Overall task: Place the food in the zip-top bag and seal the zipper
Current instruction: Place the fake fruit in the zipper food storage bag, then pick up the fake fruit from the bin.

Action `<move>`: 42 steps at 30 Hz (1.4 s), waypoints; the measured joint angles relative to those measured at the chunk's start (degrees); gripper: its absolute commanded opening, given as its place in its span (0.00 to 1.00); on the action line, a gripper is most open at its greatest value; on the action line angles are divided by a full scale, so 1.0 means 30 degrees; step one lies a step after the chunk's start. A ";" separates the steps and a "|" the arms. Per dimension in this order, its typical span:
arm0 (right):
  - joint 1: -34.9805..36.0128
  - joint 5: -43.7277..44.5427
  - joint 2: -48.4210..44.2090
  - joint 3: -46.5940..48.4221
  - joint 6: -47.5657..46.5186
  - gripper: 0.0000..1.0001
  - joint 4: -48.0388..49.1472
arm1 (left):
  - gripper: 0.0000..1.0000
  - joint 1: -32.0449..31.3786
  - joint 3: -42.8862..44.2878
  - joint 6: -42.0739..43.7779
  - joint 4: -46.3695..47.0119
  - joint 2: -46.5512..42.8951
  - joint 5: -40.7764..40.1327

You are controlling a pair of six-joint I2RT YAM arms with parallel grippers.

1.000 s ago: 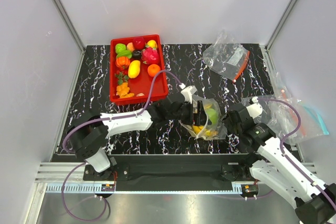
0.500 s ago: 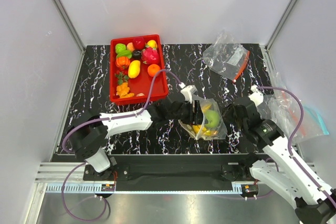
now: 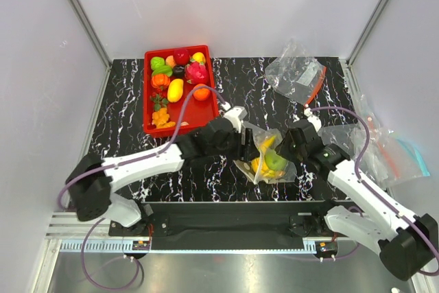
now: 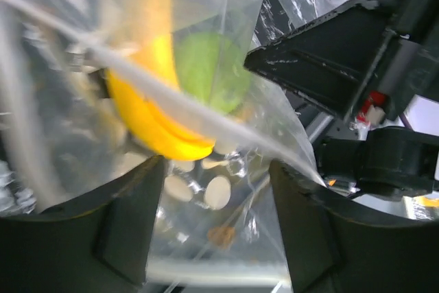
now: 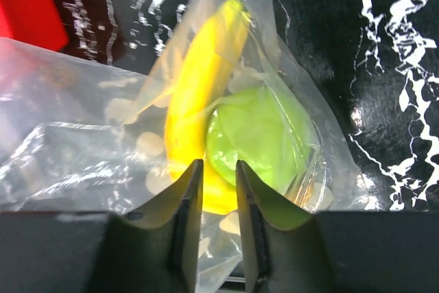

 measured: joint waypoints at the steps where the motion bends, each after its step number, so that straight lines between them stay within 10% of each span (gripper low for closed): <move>1: 0.0000 0.0022 -0.0262 0.0029 -0.0087 0.38 0.0007 | 0.71 0.0000 0.0000 0.0291 -0.0612 -0.0736 -0.0466; 14: 0.1297 -0.1450 0.0648 0.7009 -0.4211 0.56 -0.1996 | 0.79 0.4386 -0.0794 0.2492 -0.4736 -0.5982 -0.3104; 31: 0.7781 0.3861 0.7053 1.1810 -0.4182 0.51 -0.8174 | 0.90 1.0091 0.0175 0.3555 -0.6659 -0.4364 -0.2725; 39: 0.7905 0.4335 0.7912 1.1781 -0.4073 0.02 -0.8947 | 0.96 1.1927 0.1800 0.4022 -0.6812 -0.2229 -0.2637; 42: 0.7905 0.4350 0.7876 1.1628 -0.4036 0.00 -0.8808 | 0.99 1.2378 0.3184 0.4328 -0.7125 -0.1020 -0.2834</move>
